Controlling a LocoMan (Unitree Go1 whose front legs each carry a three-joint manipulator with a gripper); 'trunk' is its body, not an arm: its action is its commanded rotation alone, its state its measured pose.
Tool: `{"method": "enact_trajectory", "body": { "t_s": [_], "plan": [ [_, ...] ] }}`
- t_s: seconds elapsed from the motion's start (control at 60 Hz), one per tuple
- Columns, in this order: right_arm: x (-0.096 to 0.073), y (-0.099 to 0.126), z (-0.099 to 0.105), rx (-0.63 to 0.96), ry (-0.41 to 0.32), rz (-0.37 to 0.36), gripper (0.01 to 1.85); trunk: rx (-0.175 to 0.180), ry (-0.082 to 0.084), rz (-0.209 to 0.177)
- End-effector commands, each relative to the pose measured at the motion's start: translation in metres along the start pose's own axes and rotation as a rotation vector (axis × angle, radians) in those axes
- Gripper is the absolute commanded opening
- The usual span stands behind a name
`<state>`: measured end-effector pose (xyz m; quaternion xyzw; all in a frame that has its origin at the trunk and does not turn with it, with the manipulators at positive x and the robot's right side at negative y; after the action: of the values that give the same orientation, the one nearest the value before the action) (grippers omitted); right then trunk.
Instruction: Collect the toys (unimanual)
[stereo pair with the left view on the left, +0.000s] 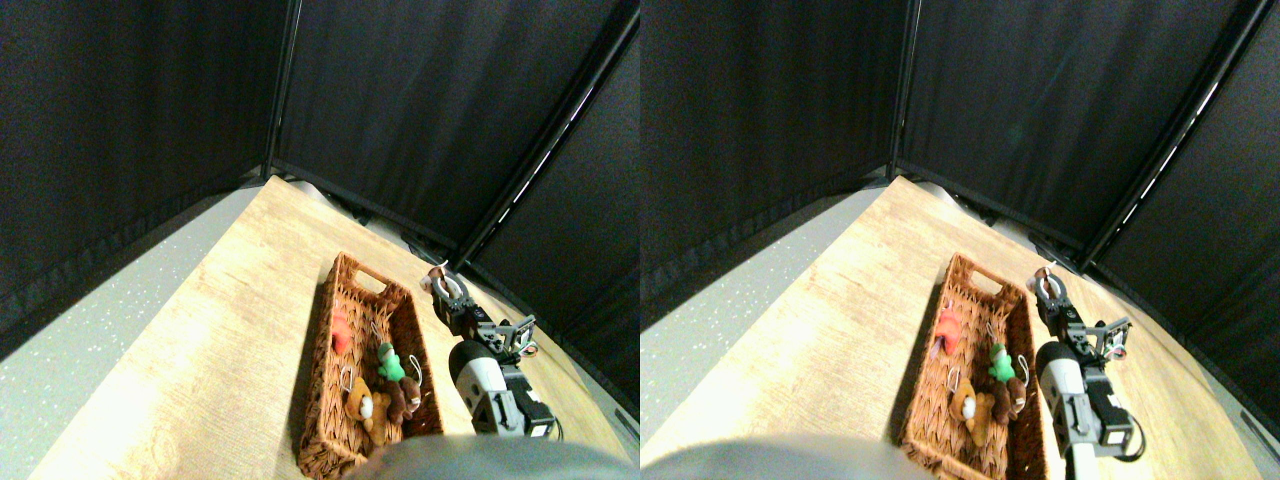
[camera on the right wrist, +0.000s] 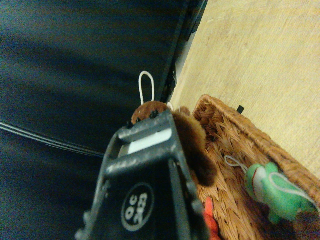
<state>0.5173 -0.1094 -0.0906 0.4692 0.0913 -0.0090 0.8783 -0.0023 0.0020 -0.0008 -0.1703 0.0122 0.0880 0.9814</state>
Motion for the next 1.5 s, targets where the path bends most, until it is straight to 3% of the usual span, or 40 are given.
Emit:
{"method": "enact_trajectory", "body": {
  "t_s": [0.017,0.233,0.383,0.5,0.583,0.6,0.65,0.75,0.967,1.083,1.167,1.267,1.5],
  "plan": [
    [0.004,0.005,0.004,-0.002,-0.029,0.047,0.06,0.008,0.015,0.014],
    [0.007,0.001,0.002,-0.053,-0.034,0.059,0.06,0.008,0.018,0.009],
    [0.009,0.000,0.002,-0.002,-0.017,0.036,0.06,0.004,0.018,0.009],
    [0.008,0.002,0.002,-0.023,-0.009,0.022,0.16,-0.002,0.016,0.010],
    [0.007,0.005,0.003,-0.045,0.017,0.007,0.50,-0.008,0.015,0.013],
    [0.007,0.005,0.003,-0.045,0.017,0.007,0.50,-0.008,0.015,0.013],
    [0.006,0.006,0.004,-0.037,0.021,0.003,0.77,-0.010,0.014,0.013],
    [0.005,0.007,0.005,-0.035,0.028,0.005,0.92,-0.012,0.015,0.013],
    [0.006,0.002,0.009,-0.028,0.005,0.004,0.83,-0.004,0.020,0.010],
    [0.008,-0.014,0.023,-0.025,-0.081,0.015,0.76,0.009,0.028,0.004],
    [0.007,-0.024,0.034,0.027,-0.093,-0.005,0.64,0.020,0.033,-0.005],
    [-0.003,-0.043,0.048,-0.001,-0.196,-0.026,0.59,0.040,0.043,-0.023],
    [-0.024,-0.069,0.065,-0.023,-0.278,-0.022,0.48,0.076,0.059,-0.055]
  ]
}}
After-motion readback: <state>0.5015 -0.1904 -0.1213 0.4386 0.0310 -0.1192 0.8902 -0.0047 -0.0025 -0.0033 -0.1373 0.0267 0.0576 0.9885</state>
